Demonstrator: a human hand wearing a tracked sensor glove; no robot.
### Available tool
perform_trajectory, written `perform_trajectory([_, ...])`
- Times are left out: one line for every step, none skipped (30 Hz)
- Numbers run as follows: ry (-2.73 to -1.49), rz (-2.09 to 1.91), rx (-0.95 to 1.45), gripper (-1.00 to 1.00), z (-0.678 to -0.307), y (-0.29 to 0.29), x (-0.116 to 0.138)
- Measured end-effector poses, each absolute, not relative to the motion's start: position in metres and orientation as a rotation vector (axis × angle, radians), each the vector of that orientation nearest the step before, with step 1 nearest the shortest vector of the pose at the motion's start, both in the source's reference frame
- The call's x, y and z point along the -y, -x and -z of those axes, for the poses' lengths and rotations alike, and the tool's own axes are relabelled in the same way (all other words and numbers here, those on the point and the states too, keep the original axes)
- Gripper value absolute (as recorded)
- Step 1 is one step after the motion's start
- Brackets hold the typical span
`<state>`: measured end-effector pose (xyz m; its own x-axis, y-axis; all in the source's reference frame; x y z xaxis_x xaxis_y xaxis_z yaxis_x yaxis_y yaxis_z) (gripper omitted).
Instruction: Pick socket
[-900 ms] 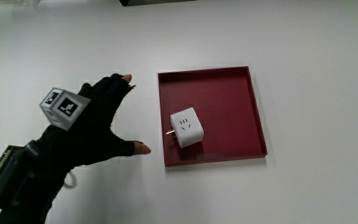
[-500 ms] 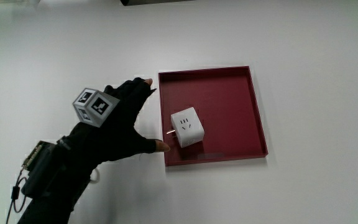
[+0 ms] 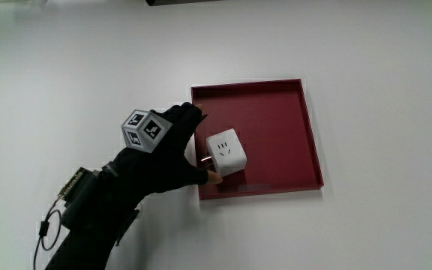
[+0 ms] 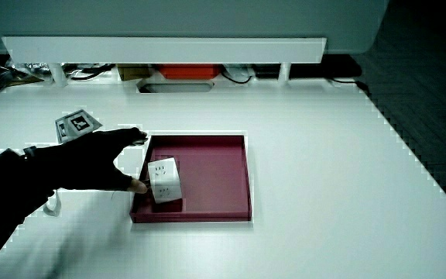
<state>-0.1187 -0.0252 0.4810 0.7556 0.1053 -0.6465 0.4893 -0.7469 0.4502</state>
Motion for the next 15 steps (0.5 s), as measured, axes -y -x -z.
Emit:
perform_trajectory([-2.323, 0.805, -0.436, 0.0, -0.481, 0.117, 0.025])
perform_trajectory([-2.328, 0.809, -0.448, 0.0, -0.485, 0.115, 0.025])
perform_trajectory([-2.319, 0.799, -0.434, 0.0, -0.488, 0.113, 0.025])
perform_trajectory([-2.319, 0.797, -0.434, 0.0, -0.489, 0.111, 0.025])
perform_trajectory([-2.315, 0.786, -0.428, 0.0, -0.49, 0.109, 0.024])
perform_trajectory([-2.314, 0.778, -0.43, 0.0, -0.492, 0.107, 0.024])
perform_trajectory([-2.317, 0.772, -0.435, 0.0, -0.494, 0.105, 0.024])
perform_trajectory([-2.311, 0.779, -0.435, 0.0, -0.499, 0.104, 0.024])
perform_trajectory([-2.301, 0.776, -0.426, 0.0, -0.5, 0.102, 0.024])
perform_trajectory([-2.304, 0.761, -0.425, 0.0, -0.502, 0.1, 0.024])
perform_trajectory([-2.295, 0.763, -0.423, 0.0, -0.505, 0.098, 0.024])
perform_trajectory([-2.3, 0.746, -0.431, 0.0, -0.505, 0.096, 0.024])
perform_trajectory([-2.302, 0.73, -0.431, 0.0, -0.504, 0.095, 0.023])
perform_trajectory([-2.304, 0.726, -0.43, 0.0, -0.505, 0.094, 0.023])
perform_trajectory([-2.299, 0.729, -0.423, 0.0, -0.509, 0.093, 0.022])
